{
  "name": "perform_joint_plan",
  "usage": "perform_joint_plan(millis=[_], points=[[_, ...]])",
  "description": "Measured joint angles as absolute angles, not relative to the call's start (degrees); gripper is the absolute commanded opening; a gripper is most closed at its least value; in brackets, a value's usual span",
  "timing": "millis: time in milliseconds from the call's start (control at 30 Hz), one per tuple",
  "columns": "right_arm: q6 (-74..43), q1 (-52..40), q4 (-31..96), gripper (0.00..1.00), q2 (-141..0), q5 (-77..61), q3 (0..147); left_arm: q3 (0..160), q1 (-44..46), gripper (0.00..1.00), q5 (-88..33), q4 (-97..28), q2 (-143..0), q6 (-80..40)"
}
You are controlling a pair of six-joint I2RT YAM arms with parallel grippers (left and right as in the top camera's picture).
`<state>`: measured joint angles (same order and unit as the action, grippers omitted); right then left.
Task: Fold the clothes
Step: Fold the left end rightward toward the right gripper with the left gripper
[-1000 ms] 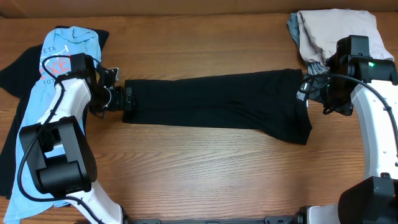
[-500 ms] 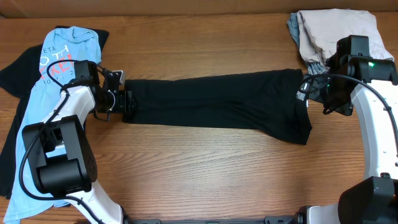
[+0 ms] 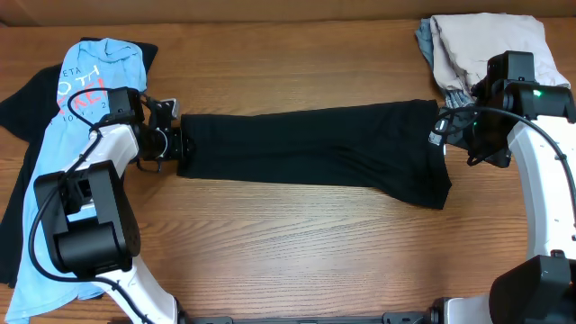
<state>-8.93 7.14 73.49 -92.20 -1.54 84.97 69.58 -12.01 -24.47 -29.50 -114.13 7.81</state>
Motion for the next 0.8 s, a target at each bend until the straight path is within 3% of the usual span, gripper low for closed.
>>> perform_joint_plan(millis=[33, 67, 100, 267, 333, 433, 800], points=[[-8.93, 7.14, 73.52, 1.00, -92.20, -1.52, 84.97, 69.71, -12.01, 0.20, -24.71, -29.50, -114.28, 7.42], [-8.95, 7.14, 73.54, 1.00, -92.20, -1.52, 84.97, 69.89, -12.01, 0.08, -24.88, -29.45, -114.56, 7.27], [-8.93, 7.14, 73.52, 1.00, -92.20, -1.52, 84.97, 70.02, -12.01, 0.04, -25.12, -29.41, -114.85, 6.85], [-8.93, 7.14, 73.52, 0.99, -92.20, -1.61, 84.97, 70.65, -12.12, 0.04, -26.02, -30.35, -115.33, 5.89], [-8.95, 7.14, 73.34, 0.95, -92.20, -2.28, 84.97, 71.50, -12.60, 0.04, -26.09, -32.47, -115.55, 5.89], [-8.91, 7.11, 72.49, 0.89, -92.20, -4.43, 84.95, 73.87, -13.67, 0.04, -25.93, -39.29, -116.07, 5.89], [-9.02, 3.79, 70.13, 0.88, -92.62, -7.40, 84.97, 98.98, -20.10, 0.04, -20.53, -69.56, -116.64, 11.92]])
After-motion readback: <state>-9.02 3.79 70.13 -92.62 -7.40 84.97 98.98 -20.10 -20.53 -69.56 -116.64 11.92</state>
